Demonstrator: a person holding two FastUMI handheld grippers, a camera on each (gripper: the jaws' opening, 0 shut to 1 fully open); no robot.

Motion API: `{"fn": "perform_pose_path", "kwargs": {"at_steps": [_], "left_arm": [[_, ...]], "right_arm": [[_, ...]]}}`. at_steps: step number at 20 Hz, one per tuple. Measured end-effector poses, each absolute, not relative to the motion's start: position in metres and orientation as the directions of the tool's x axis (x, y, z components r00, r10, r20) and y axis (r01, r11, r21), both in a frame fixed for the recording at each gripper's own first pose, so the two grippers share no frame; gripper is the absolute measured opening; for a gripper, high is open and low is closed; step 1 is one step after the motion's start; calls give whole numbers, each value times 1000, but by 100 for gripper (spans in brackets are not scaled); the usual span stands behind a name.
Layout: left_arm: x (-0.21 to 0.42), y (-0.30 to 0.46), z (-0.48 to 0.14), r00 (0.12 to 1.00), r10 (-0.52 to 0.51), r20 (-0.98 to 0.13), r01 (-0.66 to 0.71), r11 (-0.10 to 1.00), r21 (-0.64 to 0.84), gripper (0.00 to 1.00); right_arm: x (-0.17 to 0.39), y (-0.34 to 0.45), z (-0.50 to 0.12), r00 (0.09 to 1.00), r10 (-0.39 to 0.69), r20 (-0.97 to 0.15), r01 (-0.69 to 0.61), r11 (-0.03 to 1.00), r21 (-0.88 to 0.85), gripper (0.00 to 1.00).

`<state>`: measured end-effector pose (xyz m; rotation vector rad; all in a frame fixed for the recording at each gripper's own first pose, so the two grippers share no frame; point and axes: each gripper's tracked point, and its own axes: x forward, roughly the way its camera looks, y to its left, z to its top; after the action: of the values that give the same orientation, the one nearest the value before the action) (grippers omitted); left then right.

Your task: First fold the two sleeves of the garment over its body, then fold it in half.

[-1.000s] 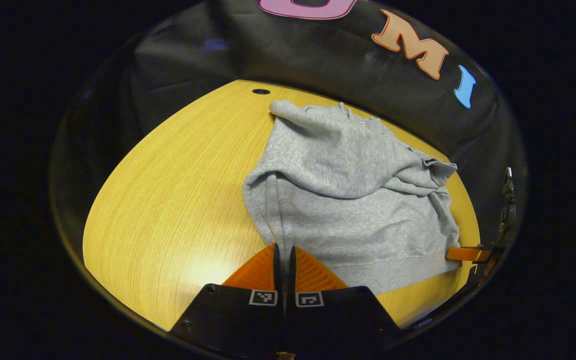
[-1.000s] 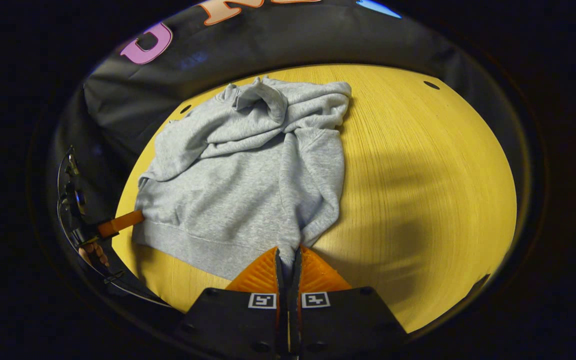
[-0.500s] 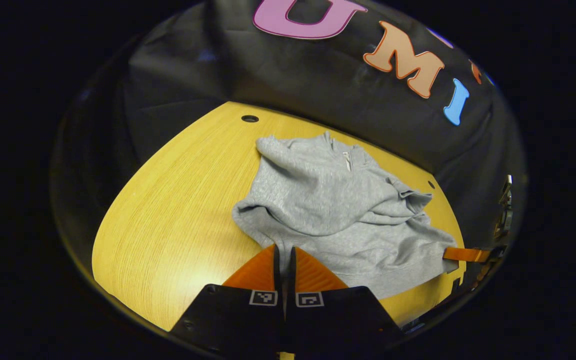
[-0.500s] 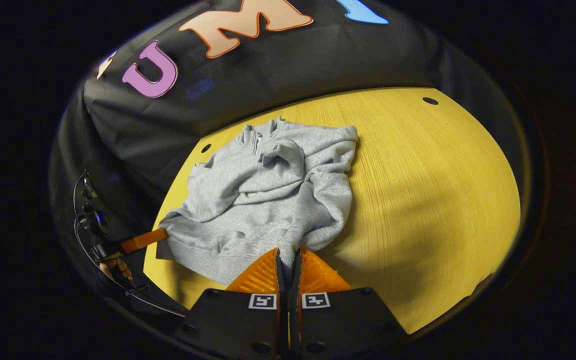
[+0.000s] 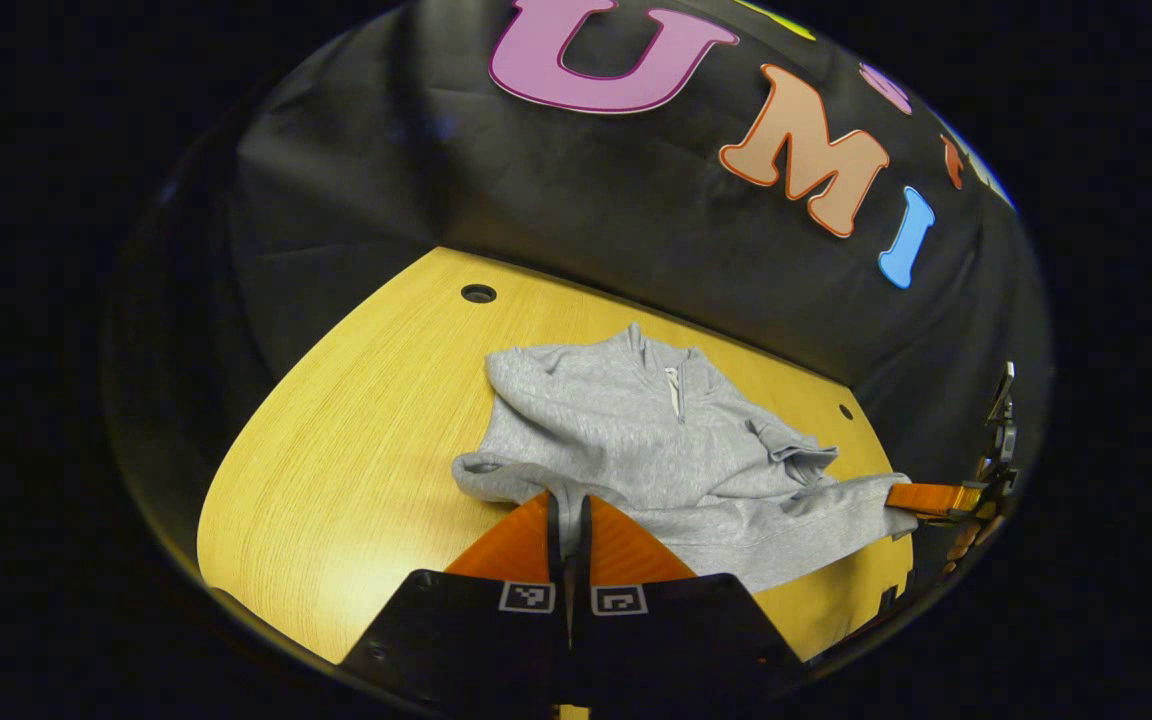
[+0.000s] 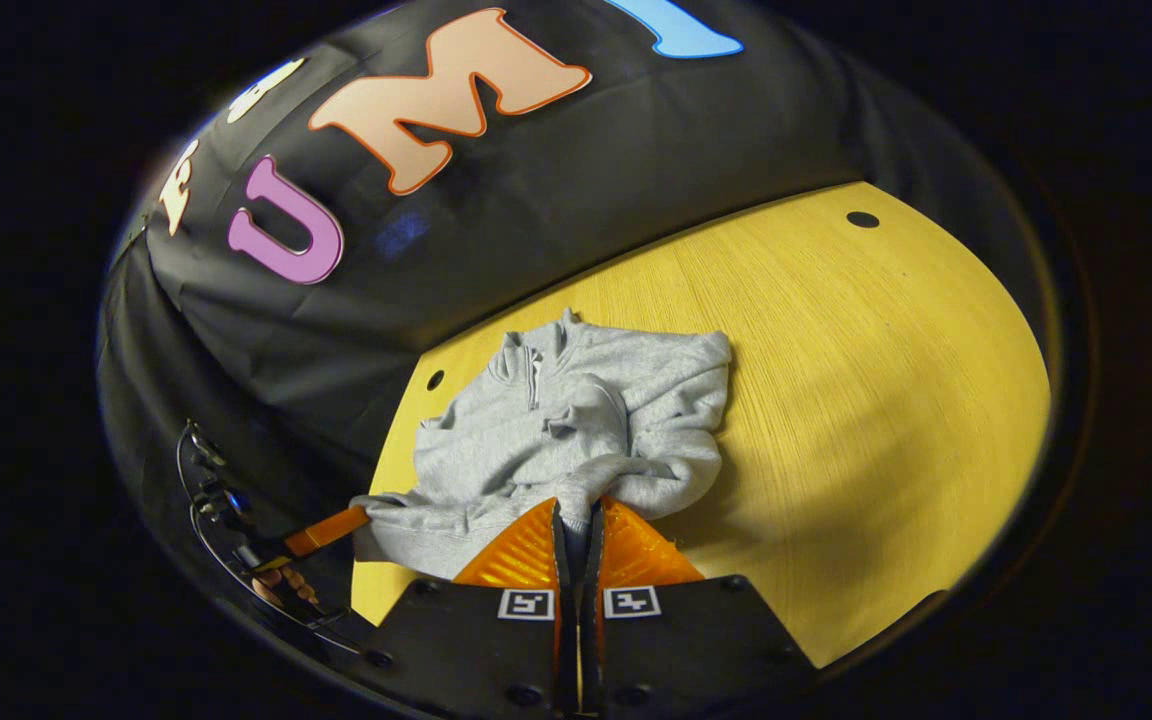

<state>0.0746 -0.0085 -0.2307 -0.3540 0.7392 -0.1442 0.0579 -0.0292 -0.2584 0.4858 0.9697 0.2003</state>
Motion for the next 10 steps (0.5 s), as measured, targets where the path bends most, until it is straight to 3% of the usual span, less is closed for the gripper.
{"fn": "perform_pose_path", "kwargs": {"at_steps": [10], "left_arm": [[146, -2, -238, 708, -252, -660, -9, 931, -365, 0]], "right_arm": [[131, -19, -270, 557, 384, -736, 192, 803, 564, 4]]}}
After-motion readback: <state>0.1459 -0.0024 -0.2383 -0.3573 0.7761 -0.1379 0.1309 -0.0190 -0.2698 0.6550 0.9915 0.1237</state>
